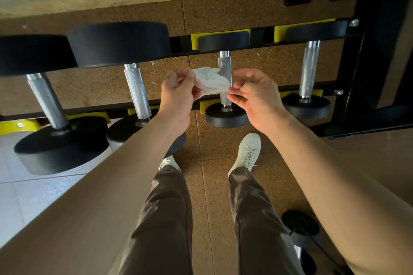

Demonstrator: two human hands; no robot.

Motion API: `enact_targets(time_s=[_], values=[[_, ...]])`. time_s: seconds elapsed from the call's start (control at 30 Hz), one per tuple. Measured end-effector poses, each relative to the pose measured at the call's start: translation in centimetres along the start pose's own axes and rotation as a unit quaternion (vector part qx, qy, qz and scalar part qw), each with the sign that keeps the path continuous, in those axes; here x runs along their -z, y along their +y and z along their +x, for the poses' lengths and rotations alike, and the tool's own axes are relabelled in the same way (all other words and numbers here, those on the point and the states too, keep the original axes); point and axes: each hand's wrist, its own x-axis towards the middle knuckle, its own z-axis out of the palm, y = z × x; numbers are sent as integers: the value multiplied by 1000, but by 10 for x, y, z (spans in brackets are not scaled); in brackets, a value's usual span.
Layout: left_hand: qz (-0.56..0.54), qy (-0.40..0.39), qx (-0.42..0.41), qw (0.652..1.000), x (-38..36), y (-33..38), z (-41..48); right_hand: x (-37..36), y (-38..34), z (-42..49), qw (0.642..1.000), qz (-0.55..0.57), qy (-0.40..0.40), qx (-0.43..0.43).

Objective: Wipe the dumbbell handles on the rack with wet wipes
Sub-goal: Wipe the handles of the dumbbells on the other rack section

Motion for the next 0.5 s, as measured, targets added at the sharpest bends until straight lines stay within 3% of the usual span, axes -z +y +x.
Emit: enact_targets(time_s=[0.07,0.1,0.2,0.3,0.37,0.5], values=[[23,-24,-12,999,7,4,1,3,-3,-2,1000,-24,-14,8],[42,-47,-20,998,10,6,1,3,-5,-3,995,-89,-25,29],[99,-115,-44,988,15,13,-2,-7,-6,-9,926,-344,-70,143],[117,-148,-62,980,15,22,-3,-24,-3,-9,866,-428,-116,232],[132,-154,-84,976,17,25,-1,-27,-2,-5,864,-429,-118,234],[284,-203,-108,931,17,22,7,-17,-7,-1,916,-342,-118,174]])
